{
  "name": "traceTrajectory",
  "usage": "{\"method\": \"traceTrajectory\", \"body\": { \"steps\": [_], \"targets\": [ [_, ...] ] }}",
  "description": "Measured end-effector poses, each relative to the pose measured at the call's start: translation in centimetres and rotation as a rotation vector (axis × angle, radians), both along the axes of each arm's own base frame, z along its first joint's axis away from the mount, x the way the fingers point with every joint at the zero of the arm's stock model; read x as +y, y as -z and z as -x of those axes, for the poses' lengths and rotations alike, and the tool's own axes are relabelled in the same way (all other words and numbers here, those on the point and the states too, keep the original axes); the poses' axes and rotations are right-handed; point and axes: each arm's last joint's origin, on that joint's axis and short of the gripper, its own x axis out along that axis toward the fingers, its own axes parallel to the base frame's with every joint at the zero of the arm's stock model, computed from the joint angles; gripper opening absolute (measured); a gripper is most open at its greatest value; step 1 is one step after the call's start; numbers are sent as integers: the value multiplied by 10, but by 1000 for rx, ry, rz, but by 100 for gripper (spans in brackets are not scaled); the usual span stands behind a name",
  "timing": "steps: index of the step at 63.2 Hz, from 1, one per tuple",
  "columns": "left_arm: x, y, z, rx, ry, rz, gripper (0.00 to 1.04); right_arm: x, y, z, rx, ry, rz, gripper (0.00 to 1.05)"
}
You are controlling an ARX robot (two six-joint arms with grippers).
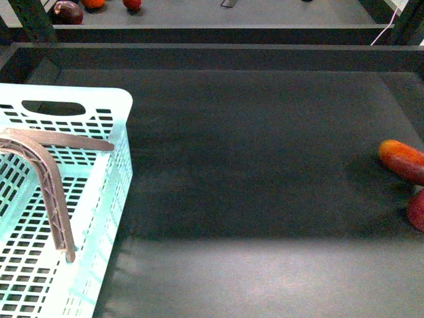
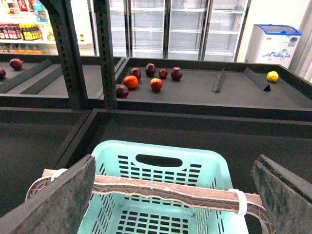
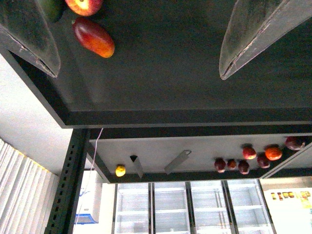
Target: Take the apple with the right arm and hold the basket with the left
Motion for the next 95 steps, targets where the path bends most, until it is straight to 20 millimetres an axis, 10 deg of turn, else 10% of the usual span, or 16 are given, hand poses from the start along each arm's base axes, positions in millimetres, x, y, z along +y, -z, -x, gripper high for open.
{"method": "traceTrajectory", "body": {
  "steps": [36,44,54,65,95],
  "targets": [
    [0,0,0,3,5,8,98,0,0,0,0,0,0,96],
    [-6,0,-1,447,98,501,98,0,0,0,0,0,0,96],
    [-10,-15,-4,506,44,904,98,0,0,0,0,0,0,96],
    [-3,-7,-43,571,-58,1214,98,0,0,0,0,0,0,96],
    [26,22,-129,600,-277,1272,98,0,0,0,0,0,0,96]
  ]
}}
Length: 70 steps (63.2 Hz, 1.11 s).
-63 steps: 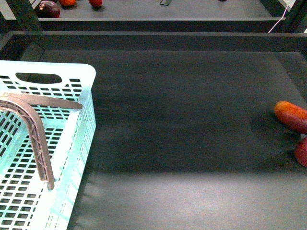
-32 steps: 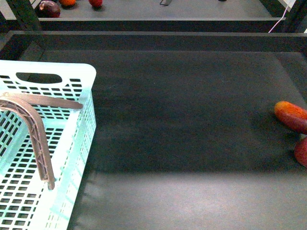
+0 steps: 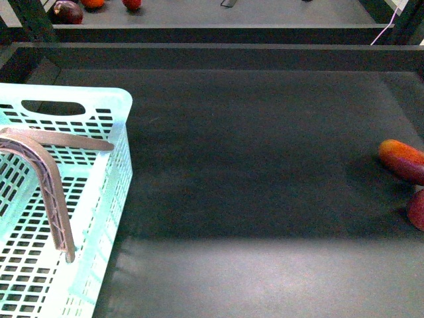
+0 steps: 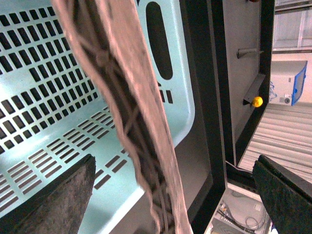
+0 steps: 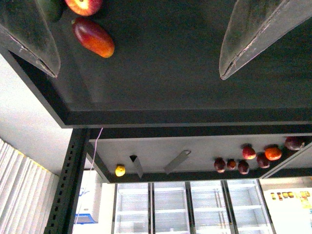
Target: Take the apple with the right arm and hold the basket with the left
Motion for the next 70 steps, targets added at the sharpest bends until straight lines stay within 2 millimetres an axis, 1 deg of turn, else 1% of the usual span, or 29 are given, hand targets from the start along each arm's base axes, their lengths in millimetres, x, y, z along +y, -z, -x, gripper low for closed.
{"method": "traceTrajectory", "body": {
  "steps": [6,17,20,22,24,26,31,34,35,37,40,44,48,55,59,65,70],
  "targets": [
    [5,4,-10,20,-17,1,98,0,0,0,0,0,0,96],
    [10,6,-26,33,-38,-20,98,0,0,0,0,0,0,96],
    [10,7,-28,40,-40,-24,90,0,0,0,0,0,0,96],
    [11,9,-30,49,-43,-27,81,0,0,0,0,0,0,96],
    [11,11,-30,55,-47,-29,76,0,0,0,0,0,0,96],
    [12,12,-31,62,-53,-31,68,0,0,0,0,0,0,96],
    [13,14,-32,72,-62,-36,56,0,0,0,0,0,0,96],
    [13,14,-32,74,-73,-43,42,0,0,0,0,0,0,96],
    [13,14,-32,74,-74,-44,40,0,0,0,0,0,0,96],
    [13,14,-32,74,-77,-46,33,0,0,0,0,0,0,96],
    [13,14,-32,75,-78,-45,25,0,0,0,0,0,0,96],
    [13,14,-32,80,-90,-38,13,0,0,0,0,0,0,96],
    [13,13,-33,82,-101,-12,7,0,0,0,0,0,0,96],
    [9,7,-33,66,-77,-36,6,0,0,0,0,0,0,96],
    [1,-1,-32,52,-43,-51,6,0,0,0,0,0,0,96],
    [-20,-23,-37,-13,50,-74,6,0,0,0,0,0,0,96],
    [-37,-35,-40,-47,115,-81,6,0,0,0,0,0,0,96]
  ]
}}
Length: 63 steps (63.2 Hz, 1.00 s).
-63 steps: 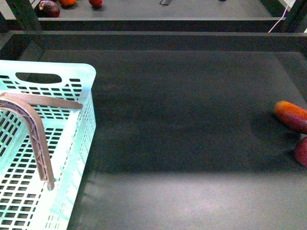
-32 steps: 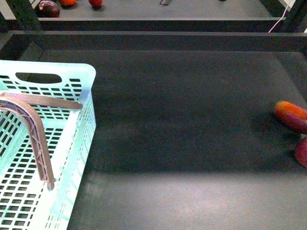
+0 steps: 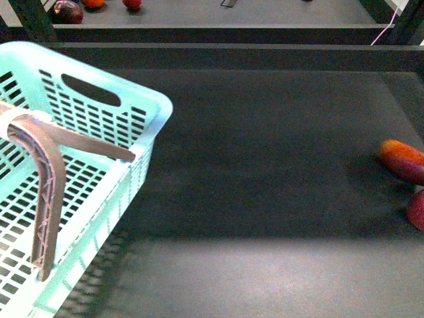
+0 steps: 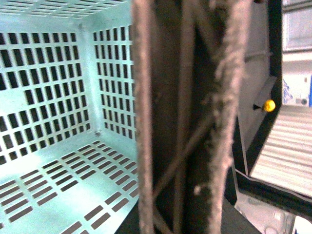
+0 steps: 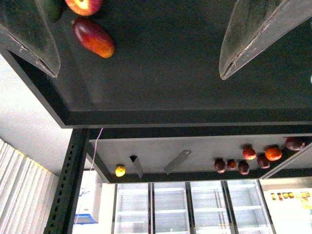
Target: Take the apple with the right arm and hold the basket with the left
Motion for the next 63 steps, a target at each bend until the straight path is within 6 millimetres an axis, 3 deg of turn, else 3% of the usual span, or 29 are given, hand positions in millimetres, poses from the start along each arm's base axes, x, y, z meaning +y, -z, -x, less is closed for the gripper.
{"method": "traceTrajectory", "body": {
  "steps": [17,31,51,63],
  "targets": [
    [-70,-44,-7,-113,271,50,6,0,0,0,0,0,0,96],
    [-114,-70,0,-171,428,90,6,0,0,0,0,0,0,96],
    [-160,-81,19,-194,590,97,6,0,0,0,0,0,0,96],
    [-167,-79,22,-189,627,95,6,0,0,0,0,0,0,96]
  ]
}}
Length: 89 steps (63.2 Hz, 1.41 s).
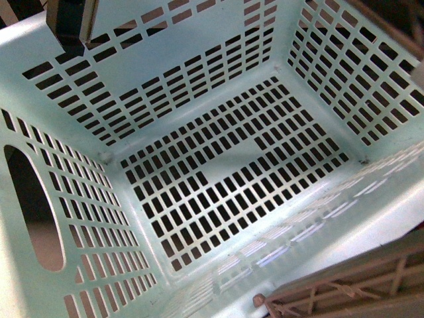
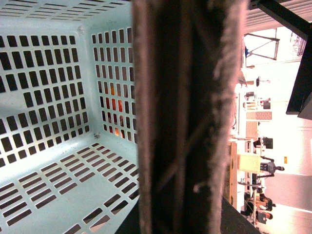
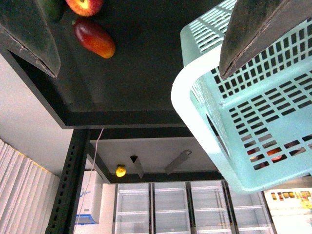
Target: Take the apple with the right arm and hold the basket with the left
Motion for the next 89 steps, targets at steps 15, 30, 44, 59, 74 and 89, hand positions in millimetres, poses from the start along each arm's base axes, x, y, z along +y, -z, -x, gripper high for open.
{"method": "traceTrajectory", "body": {
  "steps": [15,30,44,59,74,89],
  "targets": [
    [1,0,-1,-10,-17,-12,6,0,0,0,0,0,0,96],
    [1,0,-1,-8,-11,-10,6,0,1,0,102,49,-37,96],
    [1,0,-1,-9,-15,-12,6,-22,34,-17,676,290,-150,96],
    [1,0,-1,-10,-11,-12,6,-51,73,-55,763,332,-121,96],
    [1,0,-1,-10,-14,-13,6,-88,119,-116,834,391,-81,96],
    [1,0,-1,-10,-10,-12,6,-99,167,-155,958,388,-94,96]
  ]
}}
